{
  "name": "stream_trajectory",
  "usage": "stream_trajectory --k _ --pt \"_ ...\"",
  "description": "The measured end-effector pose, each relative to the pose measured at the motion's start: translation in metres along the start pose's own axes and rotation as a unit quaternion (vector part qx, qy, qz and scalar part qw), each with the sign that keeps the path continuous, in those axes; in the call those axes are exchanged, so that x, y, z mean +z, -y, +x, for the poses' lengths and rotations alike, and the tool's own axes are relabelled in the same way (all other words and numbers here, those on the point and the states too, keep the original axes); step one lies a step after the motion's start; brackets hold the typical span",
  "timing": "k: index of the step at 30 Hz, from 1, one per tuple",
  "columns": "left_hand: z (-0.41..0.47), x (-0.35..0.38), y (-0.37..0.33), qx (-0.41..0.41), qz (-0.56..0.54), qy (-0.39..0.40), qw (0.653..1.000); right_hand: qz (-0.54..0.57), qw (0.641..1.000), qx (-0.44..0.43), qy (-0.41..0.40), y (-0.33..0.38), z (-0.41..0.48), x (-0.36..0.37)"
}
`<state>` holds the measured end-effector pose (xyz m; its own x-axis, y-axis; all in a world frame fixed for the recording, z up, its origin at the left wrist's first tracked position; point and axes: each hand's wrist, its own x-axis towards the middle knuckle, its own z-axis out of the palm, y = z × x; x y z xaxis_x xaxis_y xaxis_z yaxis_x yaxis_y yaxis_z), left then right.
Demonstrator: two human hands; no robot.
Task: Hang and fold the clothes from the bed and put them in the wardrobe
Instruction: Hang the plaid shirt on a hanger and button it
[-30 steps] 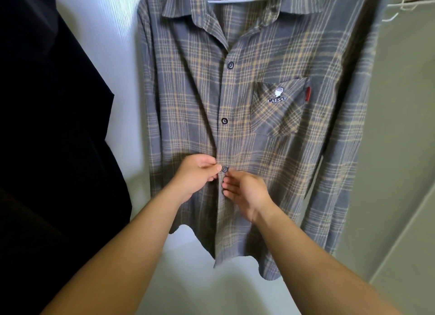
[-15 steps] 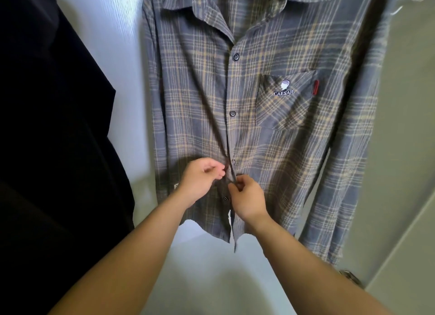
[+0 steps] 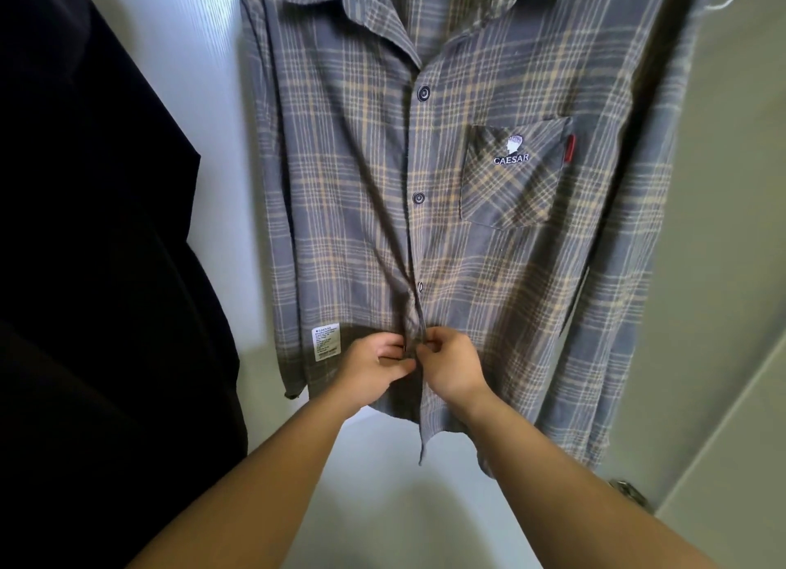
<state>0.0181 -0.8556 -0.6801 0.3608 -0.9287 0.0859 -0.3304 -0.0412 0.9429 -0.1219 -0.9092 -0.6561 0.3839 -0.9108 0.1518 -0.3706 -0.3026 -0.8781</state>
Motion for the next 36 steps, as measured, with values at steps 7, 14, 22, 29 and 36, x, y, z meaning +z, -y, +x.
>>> stream_trajectory --k 7,14,22,29,36 --pt "0.0 0.0 0.004 0.016 0.028 -0.06 0.998 0.035 0.999 0.006 0.015 -0.004 0.0 -0.001" --pt "-0.002 -0.008 0.01 0.023 0.08 -0.138 0.987 0.016 0.999 0.036 0.016 -0.013 0.002 -0.002" --pt "-0.008 -0.006 0.013 0.053 0.025 -0.108 0.992 0.022 0.998 0.067 0.003 -0.024 -0.004 0.0" --pt "-0.011 -0.01 0.011 0.09 0.064 -0.1 0.989 0.028 0.998 0.053 -0.012 -0.024 -0.01 0.005" --pt "-0.01 -0.012 0.011 0.128 0.195 -0.088 0.968 0.035 0.998 0.042 -0.016 -0.021 -0.016 0.007"
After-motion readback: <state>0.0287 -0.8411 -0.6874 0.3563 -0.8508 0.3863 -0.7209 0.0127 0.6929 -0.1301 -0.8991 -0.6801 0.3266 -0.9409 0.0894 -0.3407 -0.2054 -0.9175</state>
